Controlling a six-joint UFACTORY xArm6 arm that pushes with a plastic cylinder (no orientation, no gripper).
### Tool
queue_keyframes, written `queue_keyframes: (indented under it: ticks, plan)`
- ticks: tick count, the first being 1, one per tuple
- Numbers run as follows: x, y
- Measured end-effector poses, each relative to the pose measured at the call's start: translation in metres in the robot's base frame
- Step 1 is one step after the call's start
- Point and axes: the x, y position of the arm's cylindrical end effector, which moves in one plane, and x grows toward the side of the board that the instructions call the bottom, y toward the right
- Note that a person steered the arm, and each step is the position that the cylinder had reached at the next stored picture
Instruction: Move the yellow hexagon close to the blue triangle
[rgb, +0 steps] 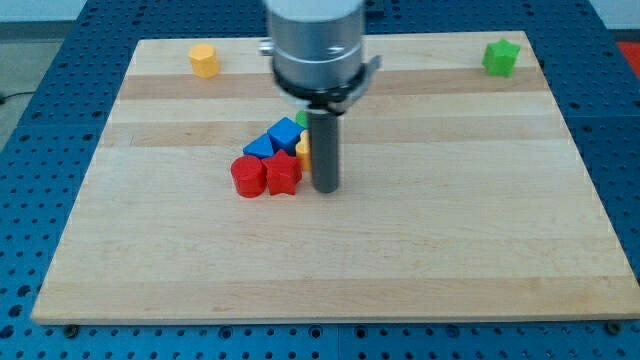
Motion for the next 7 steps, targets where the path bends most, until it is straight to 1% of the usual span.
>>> queue_keyframes:
  ticks: [1,2,3,4,5,7]
  plan:
    - [-0.052,0.057]
    - [-0.115,0.096]
    - [-0.188,0.107]
    - [-0.272,0.069]
    - [-0.274,0.066]
    - [-0.272,-0.002]
